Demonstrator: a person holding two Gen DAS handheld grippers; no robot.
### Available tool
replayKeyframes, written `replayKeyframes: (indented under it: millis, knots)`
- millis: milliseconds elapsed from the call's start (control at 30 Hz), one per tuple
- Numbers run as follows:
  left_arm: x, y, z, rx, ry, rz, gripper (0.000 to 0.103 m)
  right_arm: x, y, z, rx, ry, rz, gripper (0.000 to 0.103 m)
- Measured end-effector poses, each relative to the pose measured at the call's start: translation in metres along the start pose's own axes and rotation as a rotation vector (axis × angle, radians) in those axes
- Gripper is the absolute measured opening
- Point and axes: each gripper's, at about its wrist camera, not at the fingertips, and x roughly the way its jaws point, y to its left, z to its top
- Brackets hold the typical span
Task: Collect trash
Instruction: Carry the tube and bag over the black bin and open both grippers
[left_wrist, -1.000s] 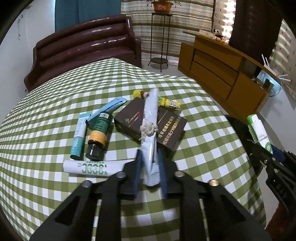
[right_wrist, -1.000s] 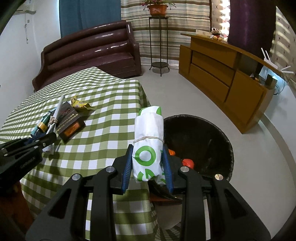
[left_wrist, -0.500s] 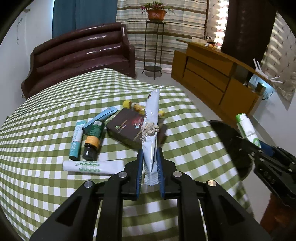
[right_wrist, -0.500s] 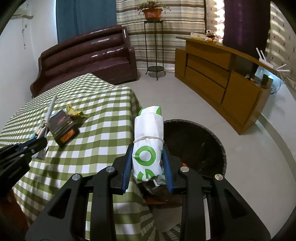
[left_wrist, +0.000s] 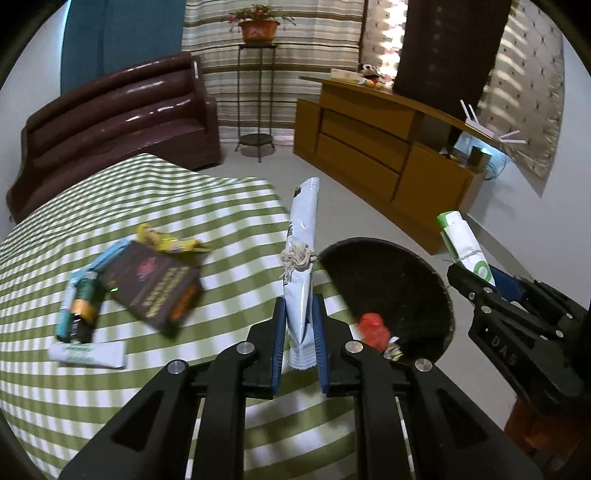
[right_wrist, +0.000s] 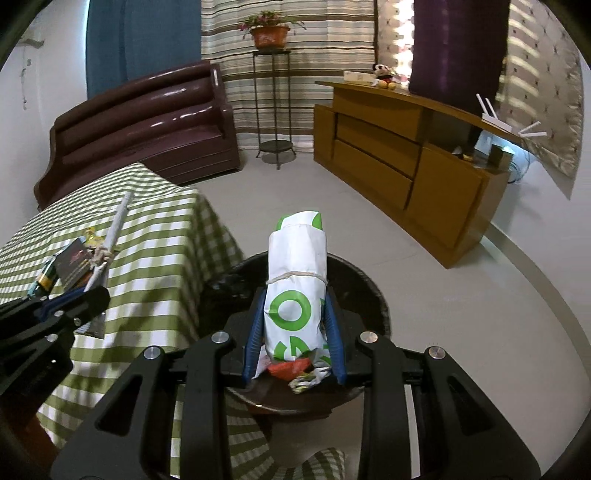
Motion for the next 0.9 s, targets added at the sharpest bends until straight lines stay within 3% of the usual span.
replayKeyframes:
  millis: [633,733,800,900]
  knots:
    - [0.047,-0.046,0.012,0.074,0.067,-0.014,0.016,0.021,-0.03,0.001,0.05,0.018,0.0,0.031]
    - [0.051,-0.046,0.013,0.065,0.078,-0.012,0.025,0.025,-0.032,0.0,0.066,0.025,0.003,0.04]
    - [0.051,-0.045,0.013,0.057,0.08,-0.01,0.035,0.024,-0.033,0.0,0.073,0.023,0.003,0.041]
    - [0.048,-0.044,0.013,0.051,0.077,-0.012,0.038,0.023,-0.034,0.001,0.074,0.017,-0.002,0.041]
